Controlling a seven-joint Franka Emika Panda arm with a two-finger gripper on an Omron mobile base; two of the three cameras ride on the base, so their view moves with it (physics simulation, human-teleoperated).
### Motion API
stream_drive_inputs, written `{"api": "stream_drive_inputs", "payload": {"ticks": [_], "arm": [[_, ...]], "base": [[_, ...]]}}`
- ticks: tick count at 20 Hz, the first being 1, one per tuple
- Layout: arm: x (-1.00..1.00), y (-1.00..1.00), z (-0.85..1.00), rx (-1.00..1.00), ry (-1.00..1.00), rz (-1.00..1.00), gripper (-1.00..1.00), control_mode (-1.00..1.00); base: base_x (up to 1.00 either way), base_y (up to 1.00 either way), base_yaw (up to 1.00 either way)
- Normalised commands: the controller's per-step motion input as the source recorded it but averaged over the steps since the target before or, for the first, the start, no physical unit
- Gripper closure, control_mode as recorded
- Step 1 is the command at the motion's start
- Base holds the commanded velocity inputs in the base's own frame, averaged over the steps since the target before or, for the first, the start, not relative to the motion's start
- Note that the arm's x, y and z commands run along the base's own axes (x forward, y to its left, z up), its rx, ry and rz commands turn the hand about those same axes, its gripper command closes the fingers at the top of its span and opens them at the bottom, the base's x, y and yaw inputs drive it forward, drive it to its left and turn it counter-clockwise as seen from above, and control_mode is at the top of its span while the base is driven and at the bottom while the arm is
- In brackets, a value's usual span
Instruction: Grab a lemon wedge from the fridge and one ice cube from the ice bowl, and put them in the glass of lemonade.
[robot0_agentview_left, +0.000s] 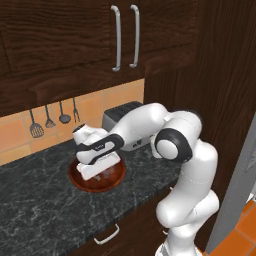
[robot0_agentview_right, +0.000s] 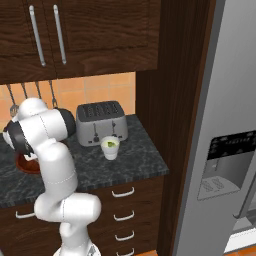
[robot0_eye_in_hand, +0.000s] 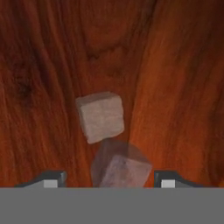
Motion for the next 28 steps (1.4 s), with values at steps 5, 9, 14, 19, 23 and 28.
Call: {"api": "stream_drive_inputs", "payload": {"ticks": [5, 9, 14, 19, 23, 28], "arm": [[-0.42, 0.00, -0.34, 0.00, 0.08, -0.09, 1.00, -1.00], [-0.13, 0.00, -0.22, 0.00, 0.06, -0.09, 1.00, -1.00], [0.10, 0.00, -0.03, 0.00, 0.00, -0.02, 1.00, -1.00], [0.06, 0.00, 0.00, -0.01, 0.00, 0.00, 1.00, -1.00], [-0.32, 0.02, 0.25, -0.02, -0.03, 0.00, 1.00, -1.00], [-0.21, 0.00, 0.60, -0.01, -0.06, 0.00, 1.00, -1.00]], "base": [[0.00, 0.00, 0.00], [0.00, 0.00, 0.00], [0.00, 0.00, 0.00], [0.00, 0.00, 0.00], [0.00, 0.00, 0.00], [0.00, 0.00, 0.00]]}}
